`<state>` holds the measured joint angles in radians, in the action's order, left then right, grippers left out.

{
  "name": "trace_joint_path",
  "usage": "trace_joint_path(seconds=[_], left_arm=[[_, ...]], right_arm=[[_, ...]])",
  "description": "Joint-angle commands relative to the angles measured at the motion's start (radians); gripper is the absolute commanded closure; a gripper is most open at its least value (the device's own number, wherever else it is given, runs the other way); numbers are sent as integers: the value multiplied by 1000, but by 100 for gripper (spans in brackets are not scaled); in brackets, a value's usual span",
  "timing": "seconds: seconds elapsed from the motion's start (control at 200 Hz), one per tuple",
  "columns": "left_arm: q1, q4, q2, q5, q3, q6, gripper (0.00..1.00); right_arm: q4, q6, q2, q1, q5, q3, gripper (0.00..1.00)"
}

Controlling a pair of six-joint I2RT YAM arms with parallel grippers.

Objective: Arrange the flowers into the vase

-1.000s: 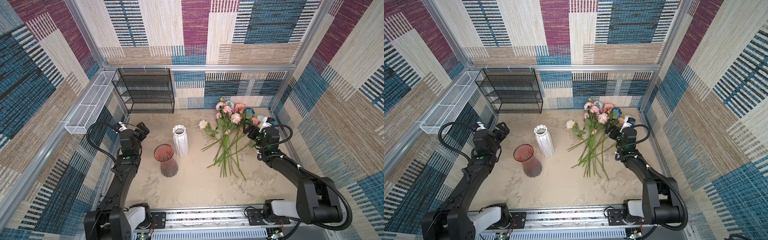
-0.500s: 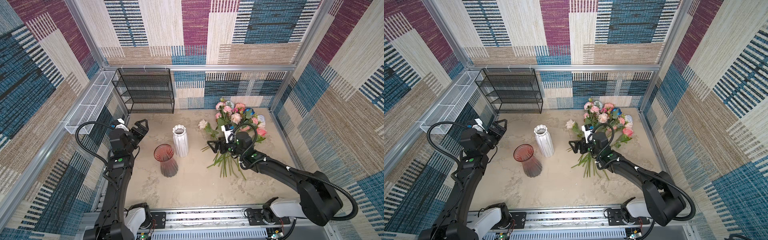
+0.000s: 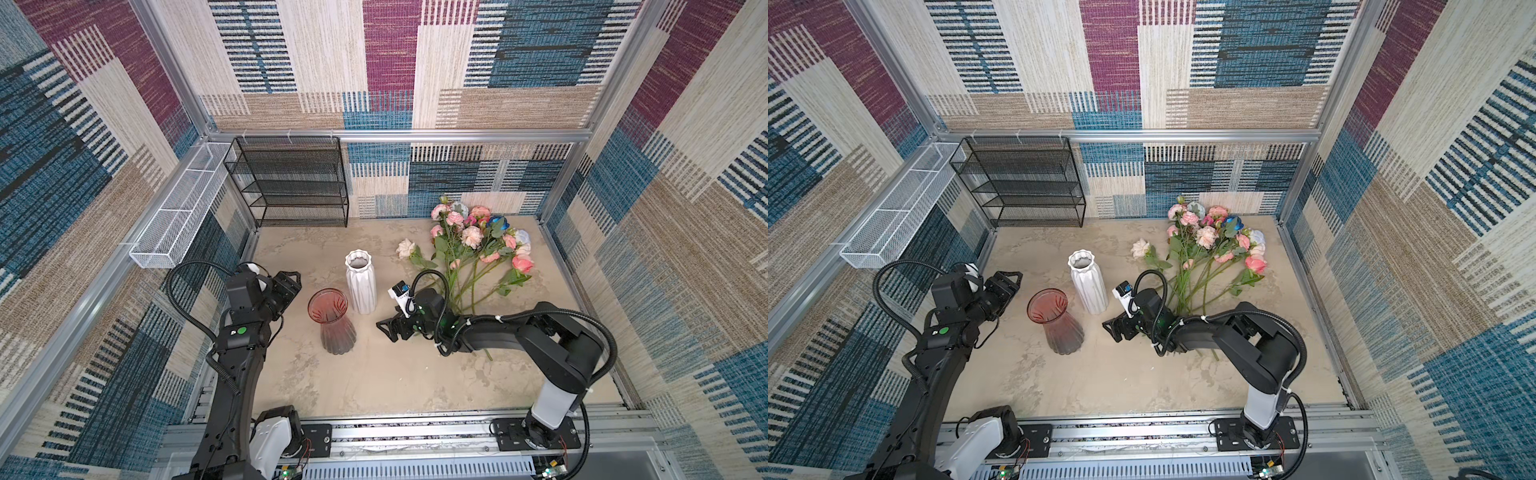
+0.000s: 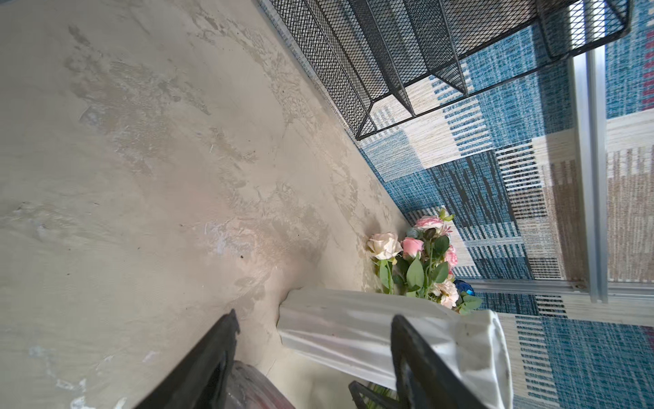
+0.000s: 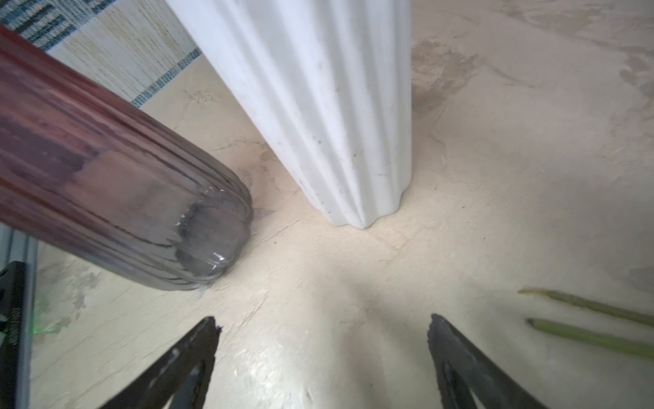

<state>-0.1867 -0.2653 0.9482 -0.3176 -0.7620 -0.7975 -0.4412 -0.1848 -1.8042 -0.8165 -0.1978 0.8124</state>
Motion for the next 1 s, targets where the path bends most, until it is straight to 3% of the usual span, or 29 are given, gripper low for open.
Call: trace_joint_path(seconds=[0.0,0.346,0.997], left_arm=[[1,-26,-1,1,11,18,31],[1,-49,0,24,23,-5,42],[1,-89,1,32,48,2,50]], right_arm=[[-110,22,-53,-7,60,33,8],[-179,57,-189,-15,113,113,14],[-220,114,-375,-15,98,284,22]])
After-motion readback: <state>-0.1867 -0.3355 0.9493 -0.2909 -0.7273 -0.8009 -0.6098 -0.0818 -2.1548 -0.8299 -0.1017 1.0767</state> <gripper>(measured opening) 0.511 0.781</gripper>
